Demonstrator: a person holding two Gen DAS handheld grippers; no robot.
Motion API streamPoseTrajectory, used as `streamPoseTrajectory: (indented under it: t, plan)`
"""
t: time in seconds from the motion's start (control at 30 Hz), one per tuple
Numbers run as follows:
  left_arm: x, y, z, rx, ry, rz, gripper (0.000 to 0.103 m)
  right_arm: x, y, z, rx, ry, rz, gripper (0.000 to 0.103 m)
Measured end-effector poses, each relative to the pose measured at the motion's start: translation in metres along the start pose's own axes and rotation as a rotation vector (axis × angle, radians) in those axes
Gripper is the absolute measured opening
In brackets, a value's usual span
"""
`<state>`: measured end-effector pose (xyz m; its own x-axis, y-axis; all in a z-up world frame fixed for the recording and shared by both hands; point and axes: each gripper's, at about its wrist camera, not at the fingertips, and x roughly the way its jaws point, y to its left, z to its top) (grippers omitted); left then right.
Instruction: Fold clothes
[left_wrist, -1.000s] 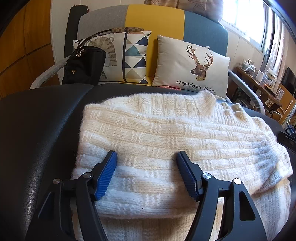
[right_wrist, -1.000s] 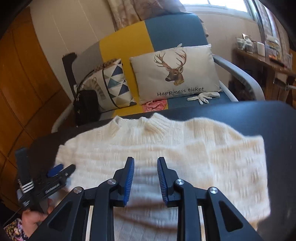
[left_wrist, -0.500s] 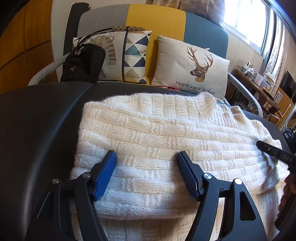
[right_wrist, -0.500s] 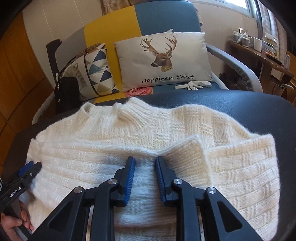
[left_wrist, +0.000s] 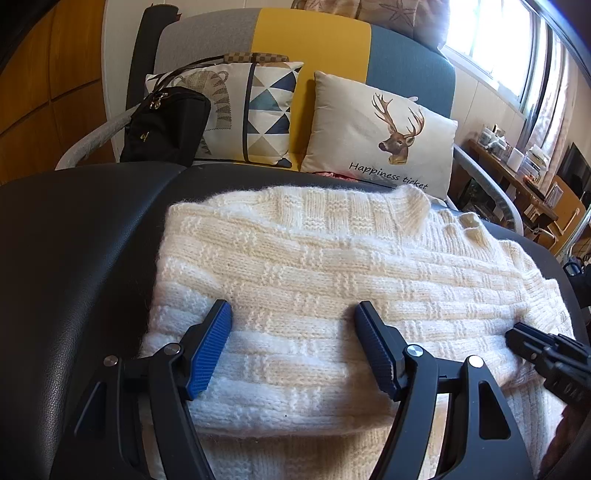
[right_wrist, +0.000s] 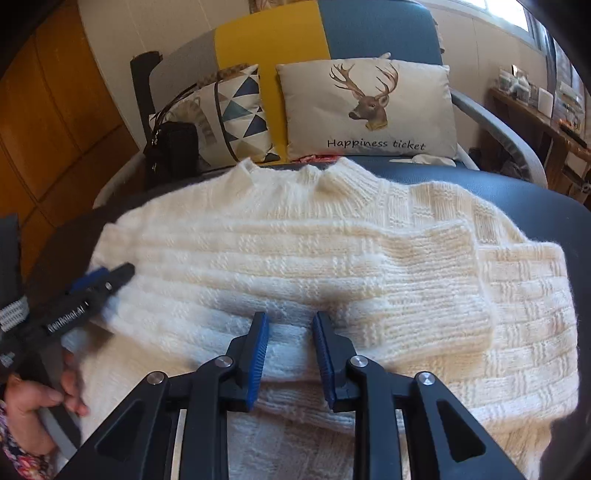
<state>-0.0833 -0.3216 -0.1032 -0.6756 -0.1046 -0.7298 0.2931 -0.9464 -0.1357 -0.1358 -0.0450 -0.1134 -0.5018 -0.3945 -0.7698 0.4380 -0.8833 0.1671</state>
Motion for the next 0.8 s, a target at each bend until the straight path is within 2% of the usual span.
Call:
streamPoseTrajectory:
  t: [0.1, 0.17, 0.33, 0.47, 0.5, 0.63, 0.73, 0.8]
  plan:
    - [-0.005, 0.011, 0.004, -0.045, -0.004, -0.053, 0.072, 0.001, 0.003, 0.001, -0.022, 0.009, -0.019, 0.025]
    - [-0.009, 0.021, 0.006, -0.079, -0.017, -0.064, 0.072, 0.001, -0.003, 0.003, 0.01, 0.022, 0.009, 0.025]
    - [-0.02, 0.042, 0.014, -0.122, -0.046, -0.006, 0.072, -0.002, -0.011, 0.008, 0.058, 0.043, 0.069, 0.026]
    - [-0.031, 0.055, 0.018, -0.145, -0.101, 0.046, 0.072, -0.018, -0.002, 0.023, 0.036, -0.029, 0.09, 0.026]
    - [-0.031, 0.054, 0.02, -0.137, -0.107, 0.049, 0.072, -0.017, 0.002, 0.028, 0.02, -0.043, 0.089, 0.026]
    - [-0.018, 0.027, 0.031, -0.025, -0.087, 0.021, 0.072, 0.01, 0.014, 0.049, 0.028, 0.005, 0.128, 0.027]
    - [-0.004, 0.012, 0.034, 0.071, -0.051, 0.065, 0.072, 0.03, 0.032, 0.059, 0.03, 0.031, 0.166, 0.027]
    - [0.008, 0.016, 0.035, 0.058, -0.008, 0.098, 0.072, 0.036, 0.048, 0.063, -0.002, 0.022, 0.182, 0.027]
